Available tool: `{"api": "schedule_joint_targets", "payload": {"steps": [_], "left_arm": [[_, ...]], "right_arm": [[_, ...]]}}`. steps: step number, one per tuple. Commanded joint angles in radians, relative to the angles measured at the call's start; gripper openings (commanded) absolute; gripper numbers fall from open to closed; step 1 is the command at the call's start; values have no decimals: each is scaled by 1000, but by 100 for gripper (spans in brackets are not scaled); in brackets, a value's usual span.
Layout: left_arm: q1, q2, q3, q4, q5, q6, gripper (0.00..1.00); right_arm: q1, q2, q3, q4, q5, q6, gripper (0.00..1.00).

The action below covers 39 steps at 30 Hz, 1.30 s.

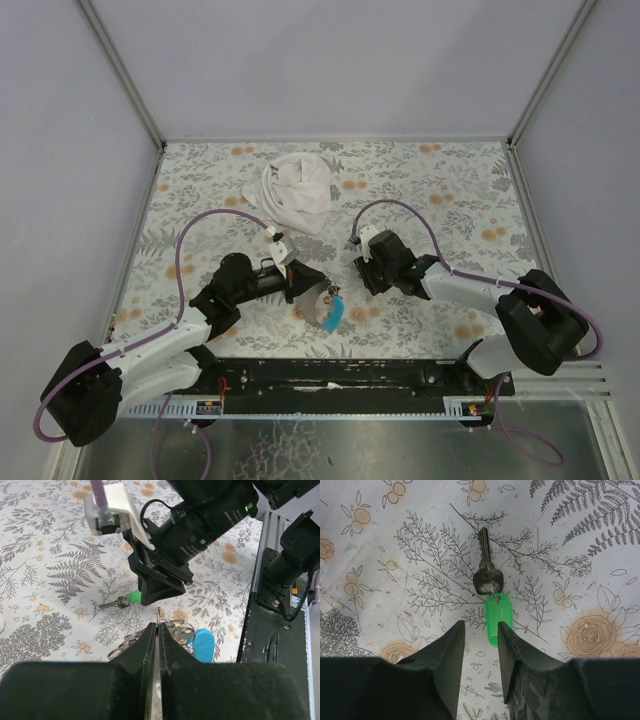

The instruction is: Put the keys on the keyring

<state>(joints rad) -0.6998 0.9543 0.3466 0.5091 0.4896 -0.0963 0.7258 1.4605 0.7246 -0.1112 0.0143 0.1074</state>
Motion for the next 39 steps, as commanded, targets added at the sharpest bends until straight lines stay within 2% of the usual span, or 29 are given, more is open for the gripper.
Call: {"api": "schedule_joint_targets", "payload": {"steps": [1, 7, 14, 20, 39], "left_arm": [[-3, -9, -4, 41, 3, 3, 0], [-3, 0, -3, 46, 8, 1, 0], [-3, 4, -3, 48, 12, 3, 0], [-3, 4, -4, 51, 16, 4, 0], [-2, 18, -3, 55, 23, 7, 0]], "right_arm": [[0, -77, -104, 309, 15, -24, 39], [-8, -126, -210, 417, 43, -40, 38], [-33, -113, -299, 569, -4, -47, 32], [-35, -98, -353, 683, -48, -71, 30], [-48, -21, -366, 782, -56, -117, 23]]}}
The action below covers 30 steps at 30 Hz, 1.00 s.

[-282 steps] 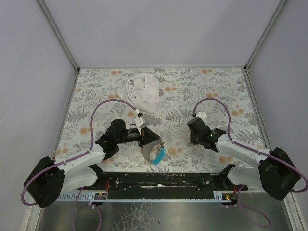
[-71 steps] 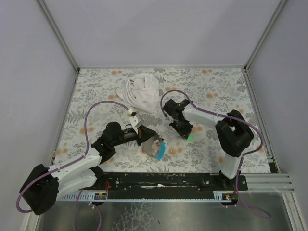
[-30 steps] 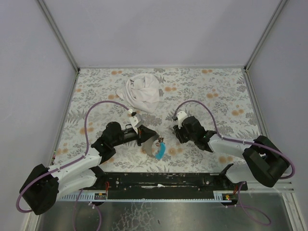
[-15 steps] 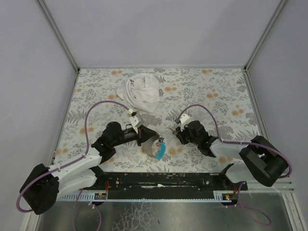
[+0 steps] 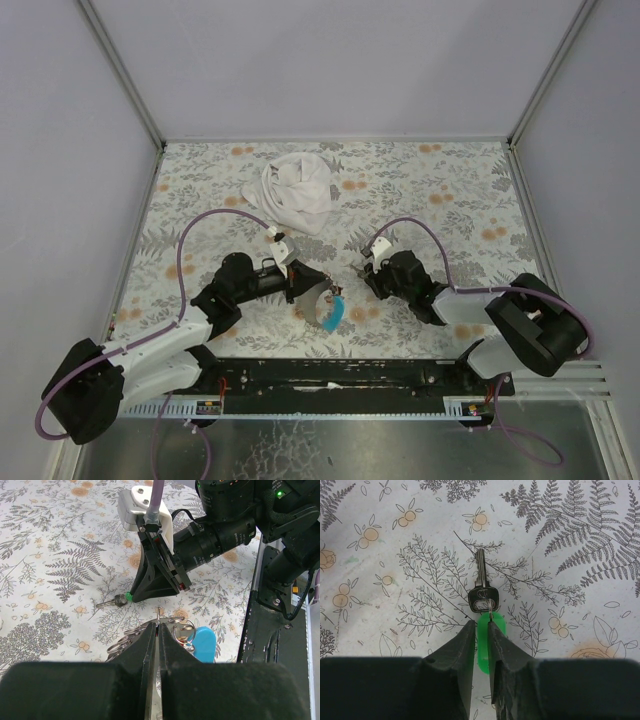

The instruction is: Put the keys on the keyring

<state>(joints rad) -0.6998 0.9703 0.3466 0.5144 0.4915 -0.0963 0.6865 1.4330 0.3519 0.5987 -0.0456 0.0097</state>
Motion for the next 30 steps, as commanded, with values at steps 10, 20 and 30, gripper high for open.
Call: {"api": "schedule_joint_targets", "payload": {"steps": [10, 20, 30], "left_arm": [[-3, 7, 0, 51, 26, 7, 0], [-3, 8, -1, 50, 28, 7, 0], [-3, 14, 0, 49, 25, 9, 0]], "right_arm": [[-11, -11, -2, 85, 44, -30, 26], [-19, 20, 21, 84, 8, -45, 27], [-22, 62, 53, 70, -26, -65, 27]]}}
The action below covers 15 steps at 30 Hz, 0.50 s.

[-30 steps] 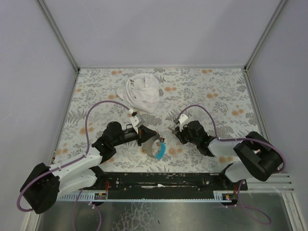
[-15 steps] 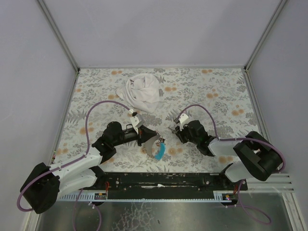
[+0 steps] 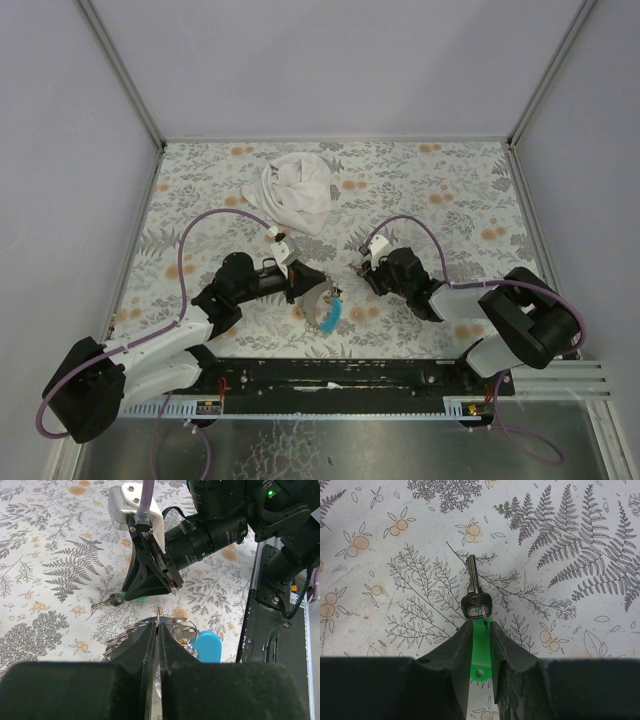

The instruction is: Put the keys on the keyring

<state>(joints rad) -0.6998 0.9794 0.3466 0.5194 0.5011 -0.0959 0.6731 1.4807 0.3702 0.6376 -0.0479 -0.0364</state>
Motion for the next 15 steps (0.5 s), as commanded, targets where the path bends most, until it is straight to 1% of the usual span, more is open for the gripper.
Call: {"api": "schedule_joint_targets", "payload": {"steps": [1, 3, 6, 11, 12, 15], "left_arm": [[-3, 6, 1, 45, 15, 9, 0], [-3, 9, 1, 45, 16, 8, 0], [-3, 6, 2, 45, 16, 10, 0], [-4, 3, 0, 42, 14, 10, 0], [-3, 2, 0, 42, 14, 10, 0], [-3, 5, 1, 41, 13, 12, 0]], "right_arm": [[-9, 16, 35, 31, -25, -19, 26], [-9, 19, 35, 31, -27, -19, 24], [-10, 17, 35, 27, -31, -19, 18], [-10, -17, 44, -22, -40, -24, 2], [-10, -33, 47, -40, -42, -23, 0], [-10, -78, 69, -127, -56, -29, 0]]}}
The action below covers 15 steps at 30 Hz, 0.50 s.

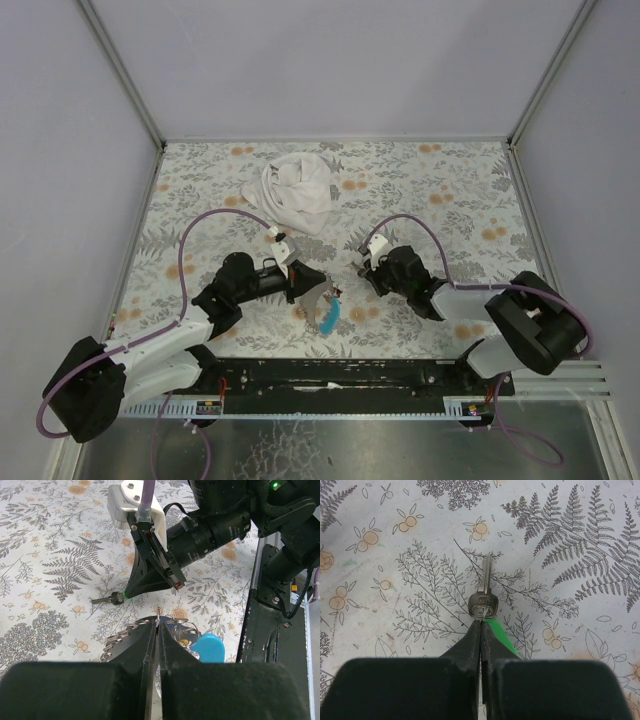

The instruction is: Put the keys on the keyring

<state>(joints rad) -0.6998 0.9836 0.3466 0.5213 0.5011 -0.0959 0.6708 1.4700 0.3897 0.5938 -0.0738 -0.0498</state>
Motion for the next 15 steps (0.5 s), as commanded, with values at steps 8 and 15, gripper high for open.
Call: {"api": "schedule_joint_targets", "payload": {"steps": [8, 15], "left_arm": [[-3, 1, 4, 32, 17, 18, 0], [-3, -20, 2, 19, 18, 32, 0]], "right_arm": [[-8, -167, 143, -311, -104, -20, 0], [-8, -174, 323, -602, -137, -7, 0]]}}
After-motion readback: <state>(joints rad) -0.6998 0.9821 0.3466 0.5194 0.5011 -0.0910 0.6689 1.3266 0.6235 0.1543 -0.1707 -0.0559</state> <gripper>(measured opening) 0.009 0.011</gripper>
